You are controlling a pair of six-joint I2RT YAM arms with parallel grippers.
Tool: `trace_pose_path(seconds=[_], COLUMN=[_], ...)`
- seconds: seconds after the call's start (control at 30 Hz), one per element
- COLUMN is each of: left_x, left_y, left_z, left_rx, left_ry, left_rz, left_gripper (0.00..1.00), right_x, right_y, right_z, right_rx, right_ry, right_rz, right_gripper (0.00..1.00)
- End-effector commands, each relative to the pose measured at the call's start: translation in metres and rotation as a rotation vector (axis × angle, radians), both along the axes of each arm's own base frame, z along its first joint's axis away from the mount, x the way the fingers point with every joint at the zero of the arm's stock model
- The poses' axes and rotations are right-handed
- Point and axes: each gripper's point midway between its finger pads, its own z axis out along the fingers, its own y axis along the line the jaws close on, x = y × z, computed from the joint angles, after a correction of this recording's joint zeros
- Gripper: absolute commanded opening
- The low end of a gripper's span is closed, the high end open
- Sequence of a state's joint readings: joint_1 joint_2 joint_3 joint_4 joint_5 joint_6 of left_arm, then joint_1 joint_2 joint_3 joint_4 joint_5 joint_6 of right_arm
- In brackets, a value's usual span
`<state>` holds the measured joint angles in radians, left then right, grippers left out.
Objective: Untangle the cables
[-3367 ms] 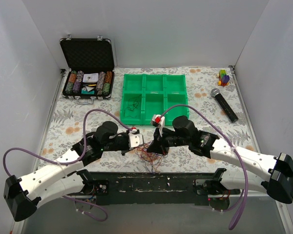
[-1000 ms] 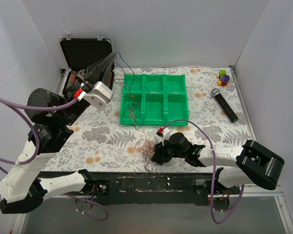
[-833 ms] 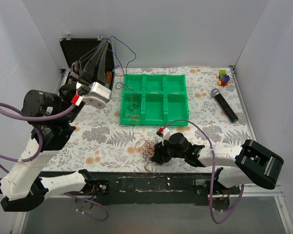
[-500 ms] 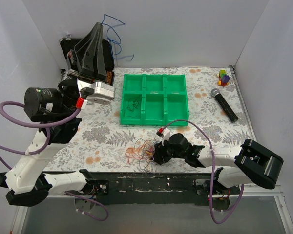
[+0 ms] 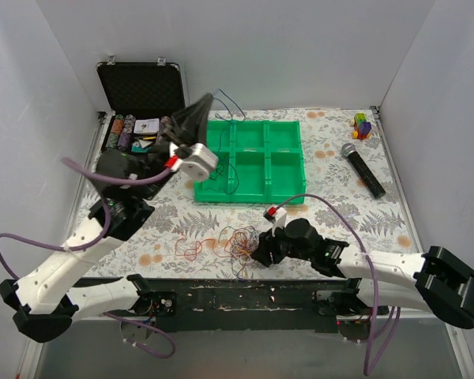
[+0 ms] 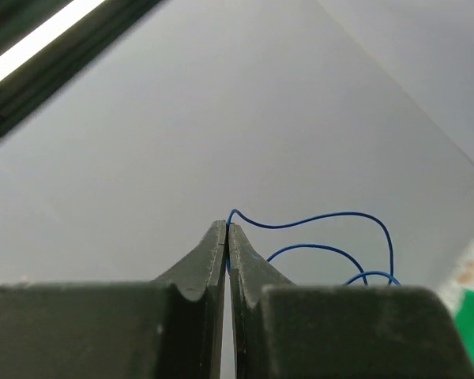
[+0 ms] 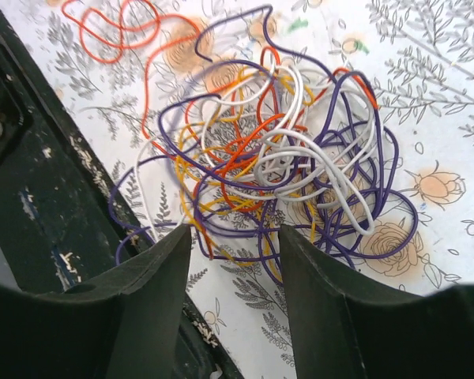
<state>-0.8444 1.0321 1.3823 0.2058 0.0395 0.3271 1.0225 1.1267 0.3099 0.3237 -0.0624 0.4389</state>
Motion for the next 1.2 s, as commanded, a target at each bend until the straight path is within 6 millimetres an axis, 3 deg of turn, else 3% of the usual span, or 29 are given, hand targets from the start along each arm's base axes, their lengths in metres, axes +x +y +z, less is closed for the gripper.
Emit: trace_pose_path(seconds=[0.0, 0.17, 0.33, 0.47, 0.63, 0.8, 0.9, 1.17], left_x=[0.04, 0.062, 0.089, 0.104, 0.113, 0.124, 0.13, 0.14], left_y=[-0.034, -0.054, -0.064, -0.07, -0.077, -0.085, -0.089, -0.092], left_z=[-0.109, -0.176, -0.225, -0.259, -0.286, -0.306, -0.306, -0.27], left_rx=[0.079, 0.124, 0.152, 0.188, 0.218, 0.223, 0.201, 0.122], left_ry=[0.287, 0.342, 0.4, 0.433, 0.474, 0.504, 0.502, 0.454], left_rz=[-0.015, -0.009, 0.015, 0.012, 0.002, 0.003, 0.005, 0.012], left_gripper=[0.0, 0.0, 0.0, 0.0, 0.0, 0.0, 0.0, 0.0], right_x=[0.003, 0.004, 0.005, 0.009, 0.012, 0.015, 0.015, 0.014], right_y=[-0.009, -0.019, -0.027, -0.031, -0.03, -0.025, -0.024, -0.024], right_z=[0.014, 0.024, 0.037, 0.052, 0.07, 0.086, 0.091, 0.092], right_rx=[0.045, 0.108, 0.172, 0.232, 0.259, 0.288, 0.299, 0.302], right_ry=[-0.039, -0.056, -0.064, -0.081, -0.095, -0.106, -0.108, -0.102], right_rz=[-0.054, -0.115, -0.166, -0.207, -0.221, -0.223, -0.223, -0.219], right_gripper=[0.55, 0.51, 0.5, 0.5, 0.5, 0.5, 0.5, 0.5])
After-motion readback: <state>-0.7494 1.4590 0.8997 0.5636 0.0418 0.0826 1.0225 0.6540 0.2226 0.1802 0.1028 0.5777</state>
